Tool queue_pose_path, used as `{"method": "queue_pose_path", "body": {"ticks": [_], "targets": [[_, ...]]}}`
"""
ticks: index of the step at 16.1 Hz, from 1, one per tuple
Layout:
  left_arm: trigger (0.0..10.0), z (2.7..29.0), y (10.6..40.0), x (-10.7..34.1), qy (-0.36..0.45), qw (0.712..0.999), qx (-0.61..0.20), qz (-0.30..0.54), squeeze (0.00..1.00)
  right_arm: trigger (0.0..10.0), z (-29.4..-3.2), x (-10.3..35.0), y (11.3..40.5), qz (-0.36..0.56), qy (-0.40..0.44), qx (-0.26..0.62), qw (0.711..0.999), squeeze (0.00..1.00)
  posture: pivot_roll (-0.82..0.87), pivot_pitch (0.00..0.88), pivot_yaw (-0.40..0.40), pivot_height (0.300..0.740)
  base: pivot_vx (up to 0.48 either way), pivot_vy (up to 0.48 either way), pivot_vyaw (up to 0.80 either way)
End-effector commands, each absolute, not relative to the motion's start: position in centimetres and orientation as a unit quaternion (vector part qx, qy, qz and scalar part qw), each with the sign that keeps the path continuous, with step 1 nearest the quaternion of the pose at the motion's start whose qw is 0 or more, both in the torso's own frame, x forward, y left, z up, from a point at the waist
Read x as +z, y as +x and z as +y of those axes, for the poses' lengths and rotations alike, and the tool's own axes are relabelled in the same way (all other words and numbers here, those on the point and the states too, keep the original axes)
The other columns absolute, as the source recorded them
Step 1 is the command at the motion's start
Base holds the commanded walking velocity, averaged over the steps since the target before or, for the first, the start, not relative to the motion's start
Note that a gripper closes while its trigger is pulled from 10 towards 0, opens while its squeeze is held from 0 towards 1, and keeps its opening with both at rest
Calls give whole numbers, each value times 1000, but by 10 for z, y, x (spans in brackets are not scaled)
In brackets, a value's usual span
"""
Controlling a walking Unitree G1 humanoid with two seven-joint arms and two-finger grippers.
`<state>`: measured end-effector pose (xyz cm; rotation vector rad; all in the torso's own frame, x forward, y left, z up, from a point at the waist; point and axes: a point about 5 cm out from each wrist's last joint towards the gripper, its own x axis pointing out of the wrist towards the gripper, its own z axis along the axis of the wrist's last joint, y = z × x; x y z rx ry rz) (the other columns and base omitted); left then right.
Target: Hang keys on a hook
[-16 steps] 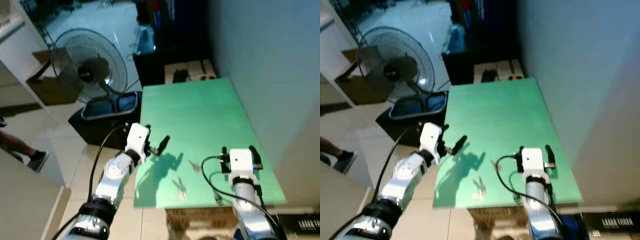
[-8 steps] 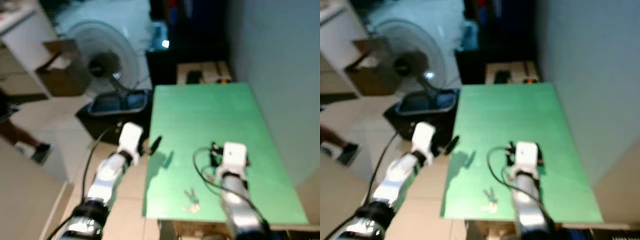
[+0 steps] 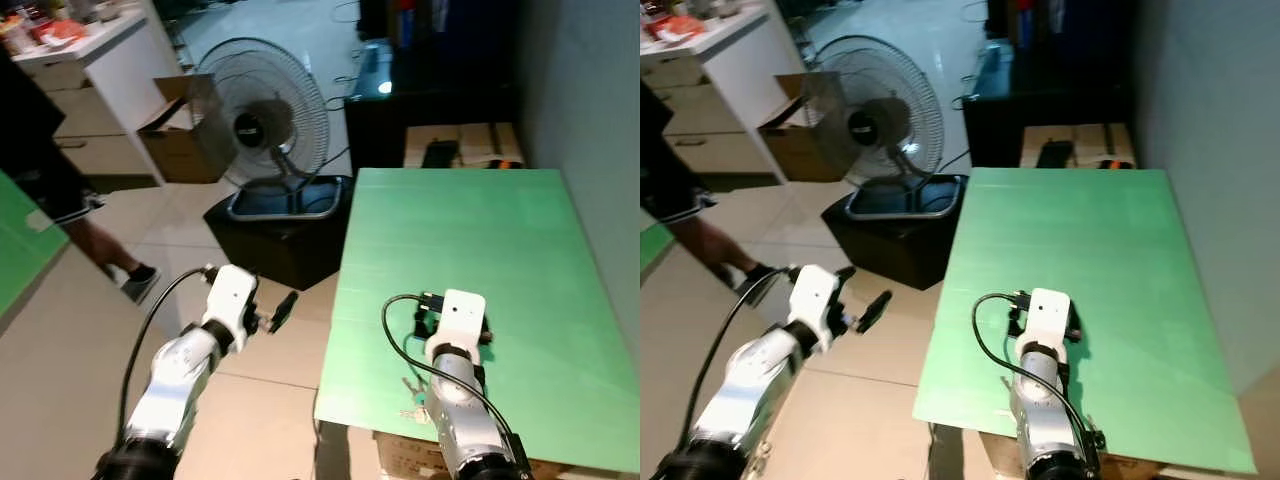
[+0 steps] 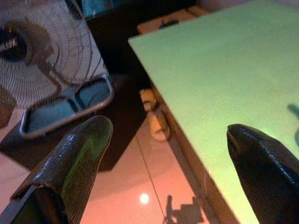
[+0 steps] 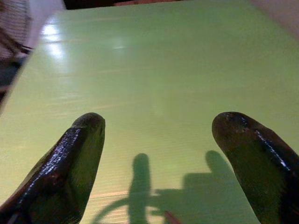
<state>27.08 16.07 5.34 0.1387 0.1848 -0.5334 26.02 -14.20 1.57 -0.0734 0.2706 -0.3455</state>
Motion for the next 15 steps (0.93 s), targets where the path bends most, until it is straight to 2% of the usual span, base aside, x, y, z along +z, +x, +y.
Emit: {"method": "queue_pose_path", "body": {"ticks": [1,5,6,7,12,13,14,15], "targets": [[10000,169,270,58,72,959,-257,91,0,10000,-129,9,252,150,-48,-180,971,0,-124,23,241,740,0,0,0],[10000,171,257,61,71,955,-269,105,0,10000,-133,-14,231,202,-134,-205,948,0,-124,58,253,740,0,0,0],[10000,171,254,63,71,954,-270,108,0,6549,-135,-18,226,212,-150,-215,941,0,-127,76,256,740,0,0,0],[10000,172,249,62,70,952,-273,114,0,0,-140,-24,216,223,-169,-233,932,0,-128,86,260,740,0,0,0],[10000,175,243,65,72,948,-282,129,0,0,-149,-27,209,222,-191,-259,920,0,-137,104,282,740,0,0,0],[10000,175,242,66,72,947,-283,131,0,3961,-150,-27,209,220,-193,-263,919,0,-138,104,283,740,0,0,0],[10000,176,242,66,73,947,-284,133,0,10000,-148,-26,209,212,-185,-260,924,0,-138,105,286,740,0,0,0],[10000,176,242,66,73,947,-285,133,0,10000,-146,-25,210,206,-178,-257,927,0,-138,106,287,740,0,0,0]]}}
